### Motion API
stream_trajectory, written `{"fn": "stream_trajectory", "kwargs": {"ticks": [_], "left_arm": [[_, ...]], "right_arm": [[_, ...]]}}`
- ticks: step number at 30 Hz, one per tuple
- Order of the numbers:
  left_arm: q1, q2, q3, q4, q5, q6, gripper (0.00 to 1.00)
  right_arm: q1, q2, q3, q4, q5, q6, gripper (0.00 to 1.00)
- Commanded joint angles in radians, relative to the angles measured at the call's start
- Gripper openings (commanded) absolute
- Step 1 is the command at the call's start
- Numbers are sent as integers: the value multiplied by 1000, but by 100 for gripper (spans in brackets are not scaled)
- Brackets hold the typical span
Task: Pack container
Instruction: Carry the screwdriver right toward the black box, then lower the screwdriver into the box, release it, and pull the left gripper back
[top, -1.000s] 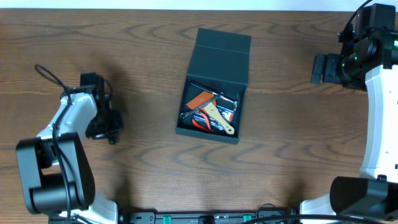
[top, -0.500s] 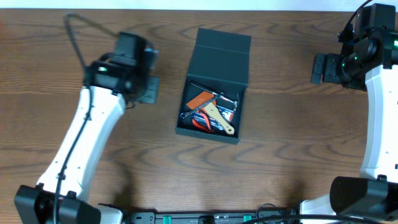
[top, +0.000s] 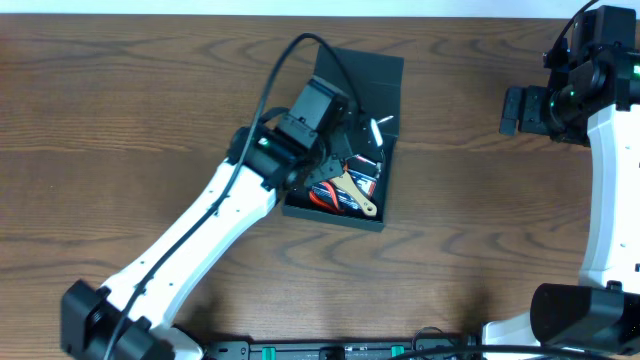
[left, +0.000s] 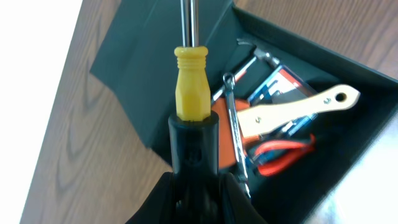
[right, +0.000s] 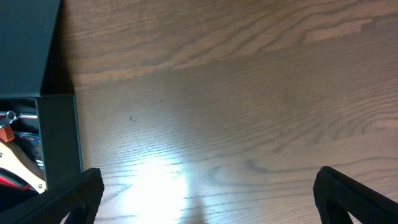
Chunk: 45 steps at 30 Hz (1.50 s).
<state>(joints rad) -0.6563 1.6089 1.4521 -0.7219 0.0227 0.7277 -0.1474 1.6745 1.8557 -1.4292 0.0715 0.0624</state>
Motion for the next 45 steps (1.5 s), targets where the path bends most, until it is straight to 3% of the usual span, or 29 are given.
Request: {"fn": "stream_trajectory", "kwargs": {"ticks": [1, 9, 16, 17, 19, 20, 26, 34, 36, 41, 45], "left_arm": [[5, 82, 13, 13, -4, 65, 6], [5, 254, 12, -2, -4, 64, 6], [5, 282, 11, -25, -4, 61, 6], [5, 282, 11, -30, -4, 61, 15], [5, 282, 11, -42, -4, 61, 65], [5, 282, 11, -47, -4, 61, 69], [5, 281, 11, -63, -7, 55, 80], [13, 193, 18, -61, -80, -48, 95], [33, 146, 24, -61, -88, -102, 100], [160, 17, 26, -78, -87, -308, 99], [296, -37, 26, -135, -79, -459, 98]], "right_arm": [[-8, 1, -5, -2, 6, -15, 99], [-8, 1, -5, -2, 6, -15, 99], [-8, 1, -5, 0, 6, -15, 99], [-8, 1, -5, 1, 6, -15, 99], [-8, 1, -5, 0, 7, -15, 99], [-8, 1, -5, 0, 6, -15, 99], [-8, 1, -5, 0, 6, -16, 99], [-8, 1, -5, 73, -32, -15, 99], [-8, 1, -5, 123, -79, -20, 99], [-8, 2, -5, 324, -233, -37, 99], [2, 5, -5, 388, -273, -34, 99]]}}
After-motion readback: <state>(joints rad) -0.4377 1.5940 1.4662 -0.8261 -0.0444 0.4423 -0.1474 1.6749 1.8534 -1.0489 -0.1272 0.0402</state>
